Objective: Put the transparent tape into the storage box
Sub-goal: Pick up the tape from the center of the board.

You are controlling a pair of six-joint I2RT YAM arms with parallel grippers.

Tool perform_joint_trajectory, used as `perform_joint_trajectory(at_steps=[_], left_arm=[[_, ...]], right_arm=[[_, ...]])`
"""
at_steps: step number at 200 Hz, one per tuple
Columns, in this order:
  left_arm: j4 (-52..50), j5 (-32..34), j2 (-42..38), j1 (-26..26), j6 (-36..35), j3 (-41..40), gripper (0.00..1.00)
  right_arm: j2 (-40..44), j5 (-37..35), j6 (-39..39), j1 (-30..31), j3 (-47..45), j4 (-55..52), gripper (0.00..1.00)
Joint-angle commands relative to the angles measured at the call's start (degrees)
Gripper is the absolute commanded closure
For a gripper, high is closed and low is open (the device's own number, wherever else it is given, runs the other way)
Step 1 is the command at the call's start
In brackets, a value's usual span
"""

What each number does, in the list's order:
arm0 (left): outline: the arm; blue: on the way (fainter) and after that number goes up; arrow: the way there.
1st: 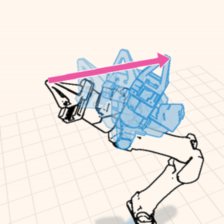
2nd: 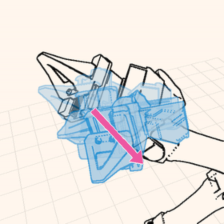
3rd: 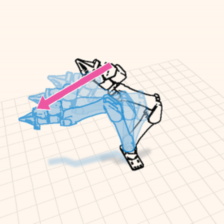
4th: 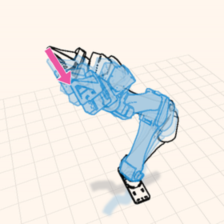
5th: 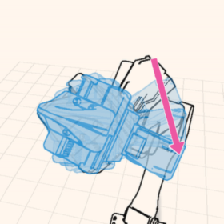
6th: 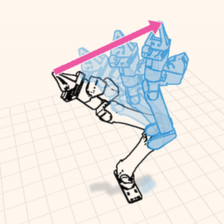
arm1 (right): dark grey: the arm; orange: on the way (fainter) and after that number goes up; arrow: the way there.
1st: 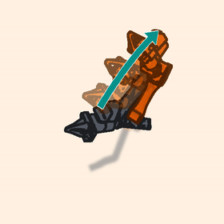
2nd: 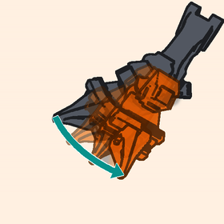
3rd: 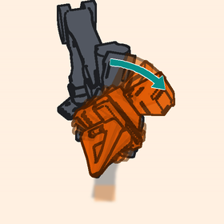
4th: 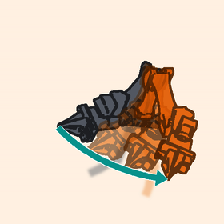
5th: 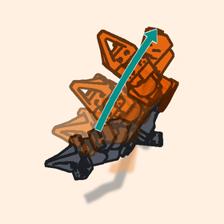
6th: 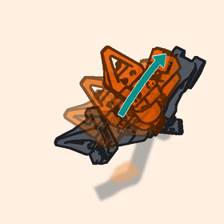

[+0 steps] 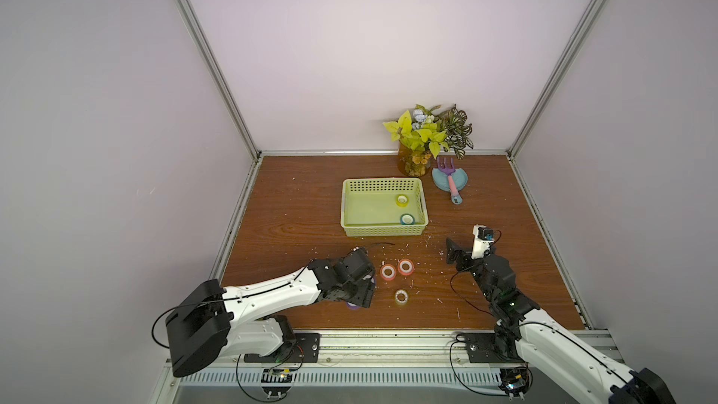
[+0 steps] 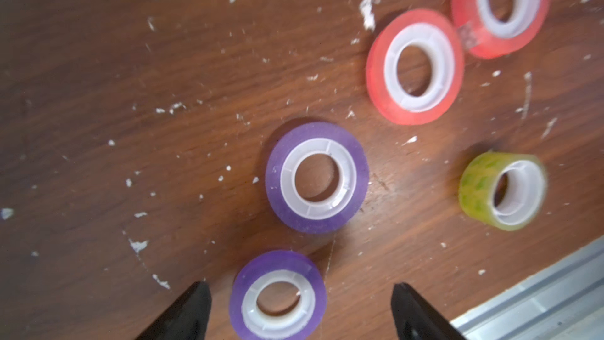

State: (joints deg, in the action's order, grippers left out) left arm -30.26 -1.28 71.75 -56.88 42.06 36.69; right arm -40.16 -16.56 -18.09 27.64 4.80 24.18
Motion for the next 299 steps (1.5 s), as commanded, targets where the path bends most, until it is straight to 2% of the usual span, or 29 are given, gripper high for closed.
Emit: perform_joint_trajectory(at_steps=[1,299], left_arm=[[-3.8,0.7,2.2,-0.9,0.8,1.7,0.15],[-7.9,0.5,13.6,-4.0,-0.2,4.7,0.44]], right_arm=[[-0.1,-0.2,-0.1,0.1,2.0,2.7,0.01],[0.1,0.5,-0.5,0.1,1.8,2.6,0.01]])
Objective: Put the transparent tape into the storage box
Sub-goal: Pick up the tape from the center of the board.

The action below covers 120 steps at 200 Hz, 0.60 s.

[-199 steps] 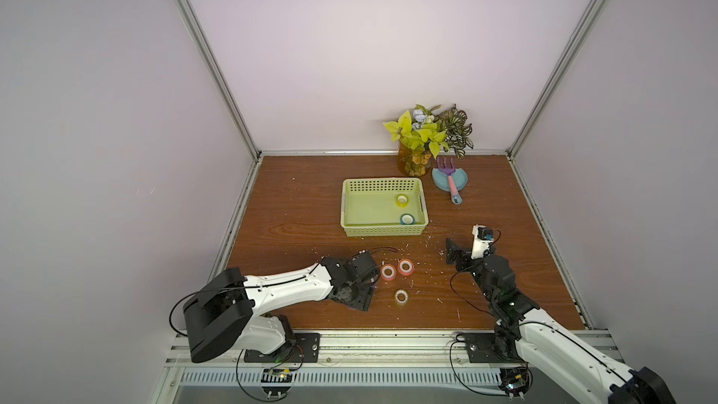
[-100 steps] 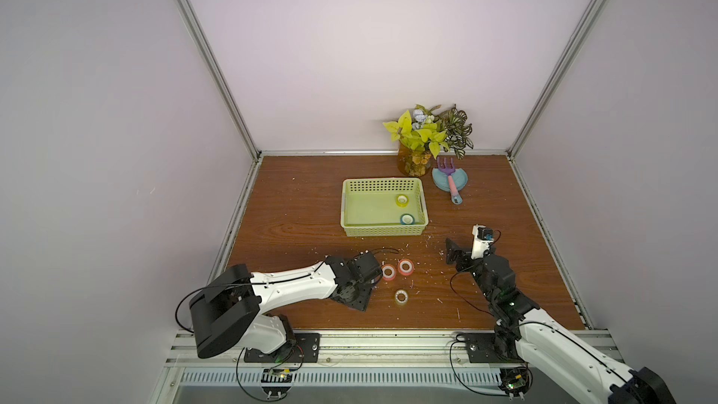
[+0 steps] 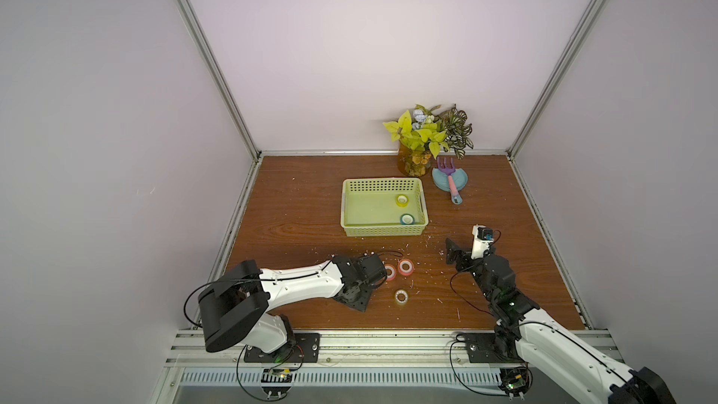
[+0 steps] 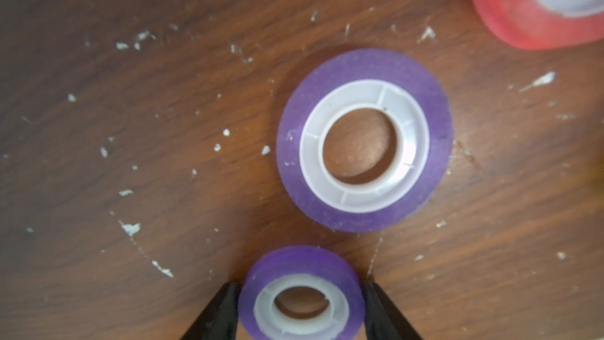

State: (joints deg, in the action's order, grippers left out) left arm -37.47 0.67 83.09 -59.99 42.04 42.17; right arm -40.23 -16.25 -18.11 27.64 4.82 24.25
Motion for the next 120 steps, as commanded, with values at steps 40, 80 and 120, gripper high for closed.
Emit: perform_joint_trajectory(at_steps=[40,80,120], left_arm=[[-0.7,-1.3,1.5,-0.9,-0.5,0.4,0.44],[-1.9,-1.6,1.6,-0.1,-2.3,3.7,0.45],[-5.8,-0.2,2.4,3.0,-5.9,8.8,0.46]], right_arm=[[0.1,0.3,-0.5,0.1,1.8,2.6,0.01],[0.2,0.4,-0.5,0.1,1.8,2.6,0.01],[0.2,0.3,-0.5,0.1,1.9,2.6,0.01]])
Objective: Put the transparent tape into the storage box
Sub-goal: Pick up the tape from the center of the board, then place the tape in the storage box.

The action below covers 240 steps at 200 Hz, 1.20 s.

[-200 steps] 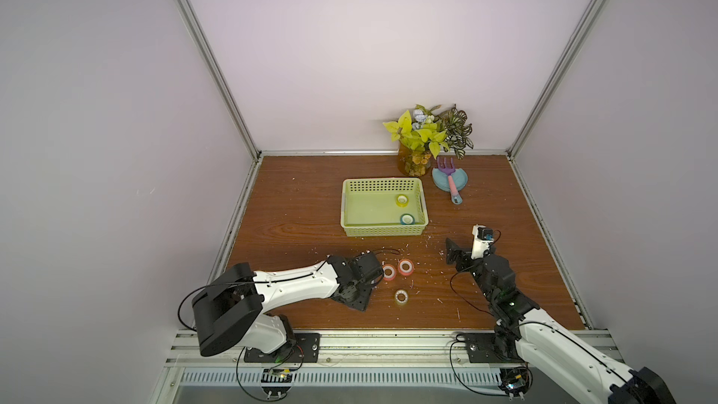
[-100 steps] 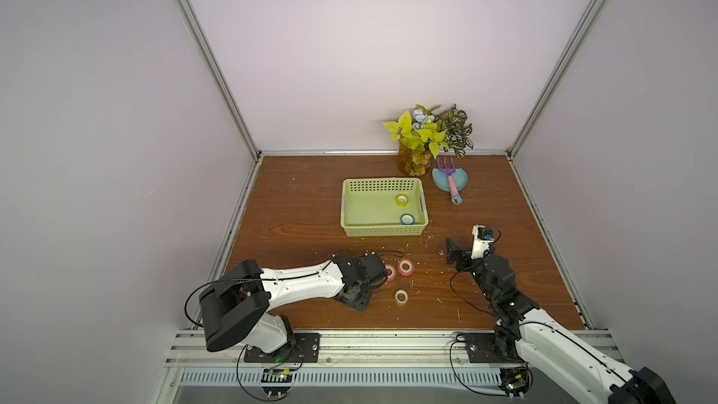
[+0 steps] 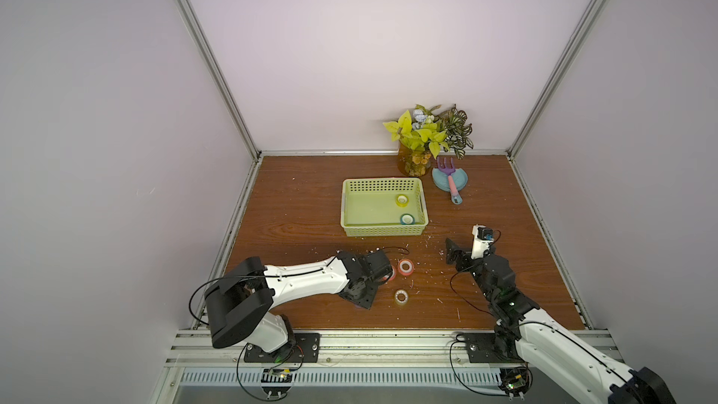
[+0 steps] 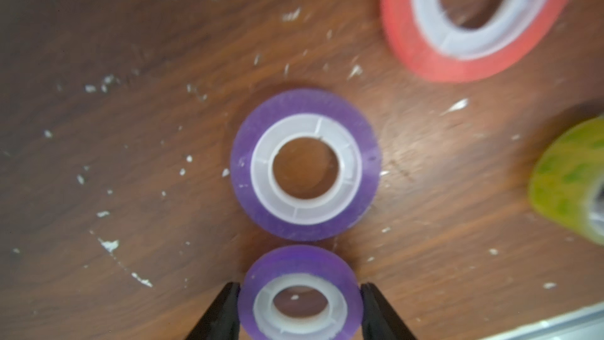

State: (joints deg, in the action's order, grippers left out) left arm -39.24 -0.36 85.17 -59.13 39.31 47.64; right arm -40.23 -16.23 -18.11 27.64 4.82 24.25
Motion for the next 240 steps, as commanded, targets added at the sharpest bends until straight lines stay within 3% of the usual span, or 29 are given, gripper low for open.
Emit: perform_joint_trajectory(at_steps=[1,79,136,184,240], left_arm=[[-4.1,0.9,0.4,2.3,-3.3,3.5,0.46],[-10.1,7.7,3.1,7.2,-10.7,18.3,0.46],[-10.7,9.8,7.8,13.8,-17.1,29.9,0.46],[-10.6,12.6,14.5,19.3,-21.1,40.7,0.46],[-10.4,14.2,23.7,24.0,-23.3,47.9,0.46]], right_arm=[[0.2,0.3,-0.6,0.1,1.9,2.6,0.01],[0.1,0.1,-0.5,0.1,1.8,2.5,0.01],[0.0,0.2,-0.5,0.1,1.8,2.6,0.01],[-0.1,0.3,-0.5,0.1,1.9,2.7,0.01],[-0.1,0.2,-0.5,0.1,1.9,2.7,0.01]])
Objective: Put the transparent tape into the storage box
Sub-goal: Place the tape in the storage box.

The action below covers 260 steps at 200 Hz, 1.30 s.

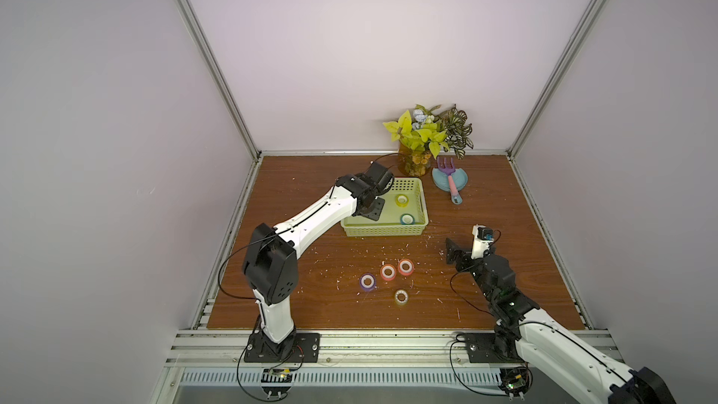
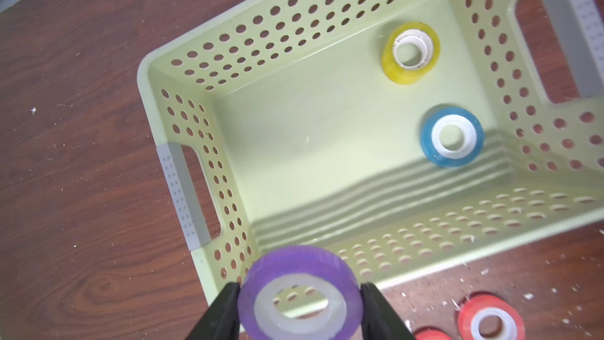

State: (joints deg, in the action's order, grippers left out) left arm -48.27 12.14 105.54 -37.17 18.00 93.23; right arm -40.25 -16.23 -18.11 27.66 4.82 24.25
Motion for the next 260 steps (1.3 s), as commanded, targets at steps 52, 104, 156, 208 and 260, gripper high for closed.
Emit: perform_joint_trajectory(at_steps=[52,104,156,208,260], left_arm=[[-1.1,1.9,9.6,3.9,-2.7,4.1,0.47],[-0.3,1.5,13.8,4.3,-2.9,3.7,0.47],[0.6,0.5,15.9,4.3,-3.1,3.2,0.47],[0.6,0.5,16.2,4.3,-2.9,3.2,0.38],[0.5,0.8,14.5,4.4,-2.7,4.4,0.31]], right_arm=[[-0.2,0.2,-0.5,0.1,1.9,2.7,0.01],[-0.3,0.3,-0.4,0.1,1.9,2.7,0.01],[-0.3,0.2,-0.5,0.1,1.9,2.7,0.01],[-0.2,0.3,-0.5,0.1,1.9,2.6,0.01],[-0.2,0.3,-0.5,0.1,1.9,2.6,0.01]])
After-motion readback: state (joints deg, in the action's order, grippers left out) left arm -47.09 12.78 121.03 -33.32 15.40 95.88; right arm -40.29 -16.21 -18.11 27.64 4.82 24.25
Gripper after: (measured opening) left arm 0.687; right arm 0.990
